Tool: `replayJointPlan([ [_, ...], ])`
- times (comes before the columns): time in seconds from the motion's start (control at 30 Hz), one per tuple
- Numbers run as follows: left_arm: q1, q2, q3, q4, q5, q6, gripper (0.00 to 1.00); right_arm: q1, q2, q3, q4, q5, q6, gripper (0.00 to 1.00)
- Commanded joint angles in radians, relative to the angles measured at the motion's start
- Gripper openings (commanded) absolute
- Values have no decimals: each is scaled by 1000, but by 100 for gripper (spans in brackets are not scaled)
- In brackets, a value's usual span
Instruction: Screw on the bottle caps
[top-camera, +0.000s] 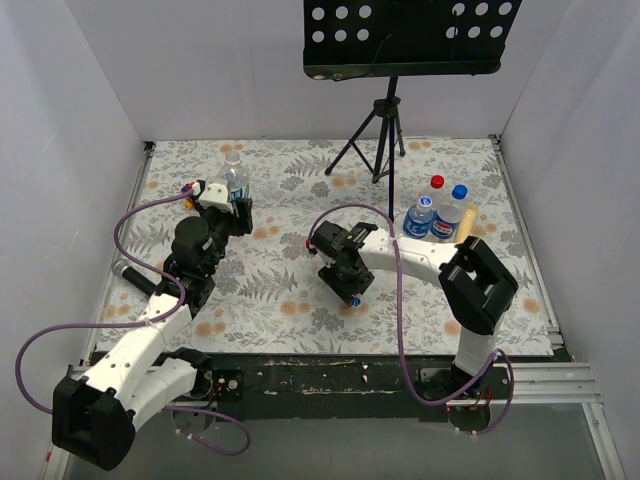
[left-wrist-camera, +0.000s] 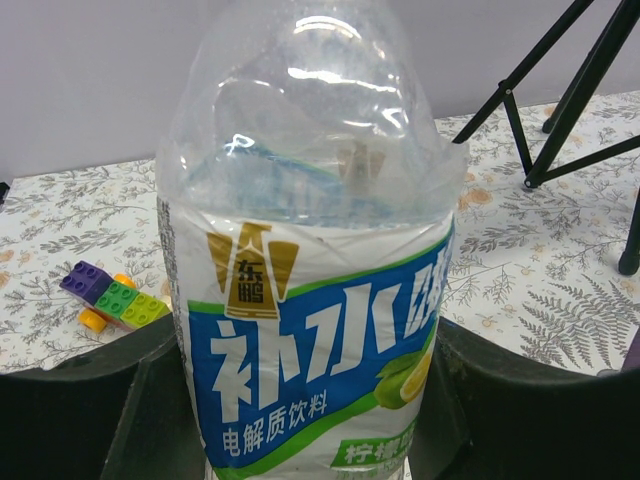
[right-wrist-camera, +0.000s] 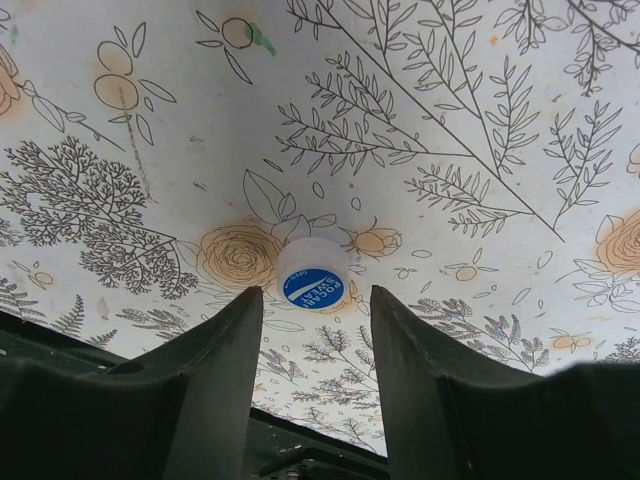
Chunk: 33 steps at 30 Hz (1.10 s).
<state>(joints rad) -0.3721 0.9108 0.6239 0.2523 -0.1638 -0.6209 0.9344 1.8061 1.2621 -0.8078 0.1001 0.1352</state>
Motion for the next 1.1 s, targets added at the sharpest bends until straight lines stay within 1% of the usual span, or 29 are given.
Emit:
replayJointPlan([
  [0.0,-8,-29,36,1,3,18,53,6,21,54,-34,-13,-12,53],
  [0.27,-11,-30,36,1,3,20,53,7,48,63,-39,-17,-14,50],
  [0.43,-13,-30,36,1,6,21,52,7,56,66,-41,-16,-16,45],
  [0.7,-14,-30,34,-1,15,27,52,7,67,59,-41,-20,-23,42],
  [1.07,-19,-33,34,-2,18,29,52,7,71,57,-44,-20,-23,45],
])
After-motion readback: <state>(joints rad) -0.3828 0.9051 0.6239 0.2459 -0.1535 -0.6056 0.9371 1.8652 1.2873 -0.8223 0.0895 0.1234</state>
